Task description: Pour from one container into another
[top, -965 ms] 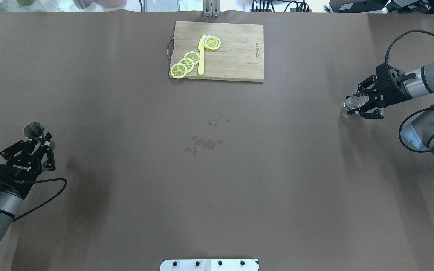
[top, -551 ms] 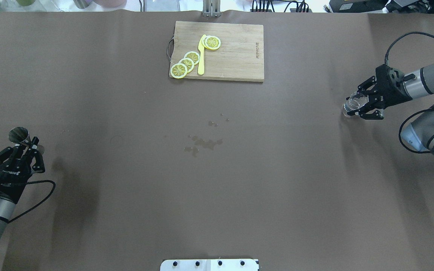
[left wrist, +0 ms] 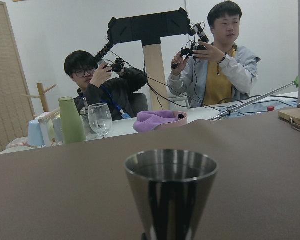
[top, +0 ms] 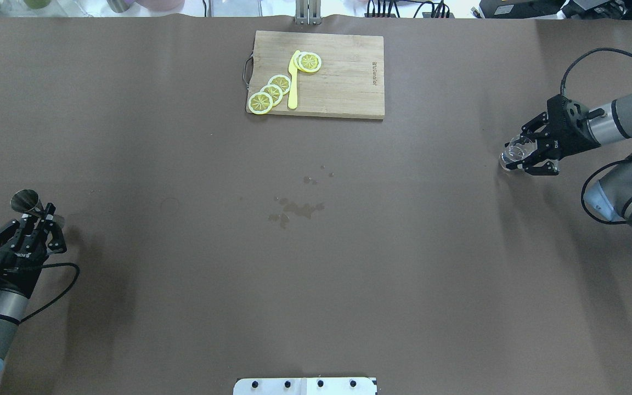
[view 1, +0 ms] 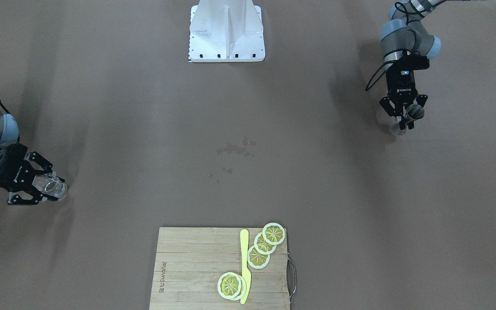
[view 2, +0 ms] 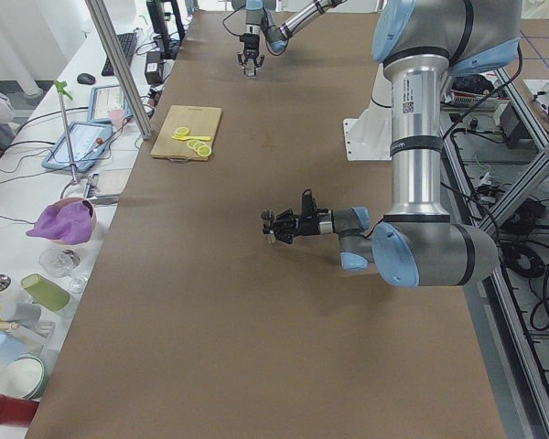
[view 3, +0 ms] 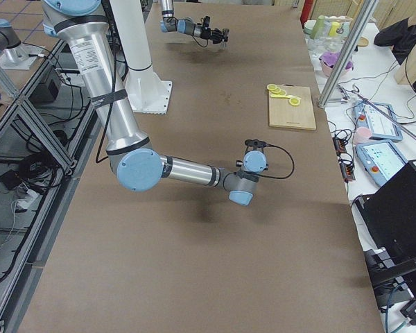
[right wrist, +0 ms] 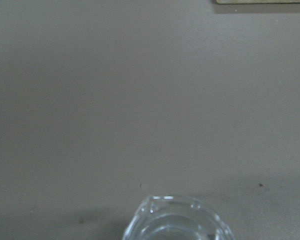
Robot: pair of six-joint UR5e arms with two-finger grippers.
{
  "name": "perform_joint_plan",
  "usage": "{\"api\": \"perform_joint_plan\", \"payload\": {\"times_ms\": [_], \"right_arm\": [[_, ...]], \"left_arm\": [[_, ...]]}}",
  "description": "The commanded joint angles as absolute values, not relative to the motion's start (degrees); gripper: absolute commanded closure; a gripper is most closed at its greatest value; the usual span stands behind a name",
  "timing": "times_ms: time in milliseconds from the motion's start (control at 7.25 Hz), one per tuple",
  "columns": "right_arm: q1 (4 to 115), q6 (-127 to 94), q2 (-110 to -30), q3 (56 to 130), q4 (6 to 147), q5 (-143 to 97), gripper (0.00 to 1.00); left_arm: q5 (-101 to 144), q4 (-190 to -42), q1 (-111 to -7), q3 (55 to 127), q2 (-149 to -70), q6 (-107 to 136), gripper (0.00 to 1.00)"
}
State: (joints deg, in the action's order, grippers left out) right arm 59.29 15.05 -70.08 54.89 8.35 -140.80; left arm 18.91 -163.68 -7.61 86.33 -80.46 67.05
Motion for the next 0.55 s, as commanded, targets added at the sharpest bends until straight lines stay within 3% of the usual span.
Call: {"api": "perform_joint_plan", "payload": {"times_ms": [0, 276, 414], "right_arm": [[59.2, 13.7, -70.0, 54.9, 8.3, -140.8, 1.0], [59.2, 13.3, -70.0, 54.9, 8.3, -140.8, 0.47], [59.2, 13.3, -69.8, 55.0, 8.3, -140.9, 0.36]], "left_arm": [[18.8, -163.1, -7.3, 86.6, -80.9, 68.2, 1.0], [18.5, -161.4, -6.7, 86.6, -81.2, 72.8, 1.0], [18.4, -161.4, -6.6, 86.4, -81.3, 72.8, 1.0]]}}
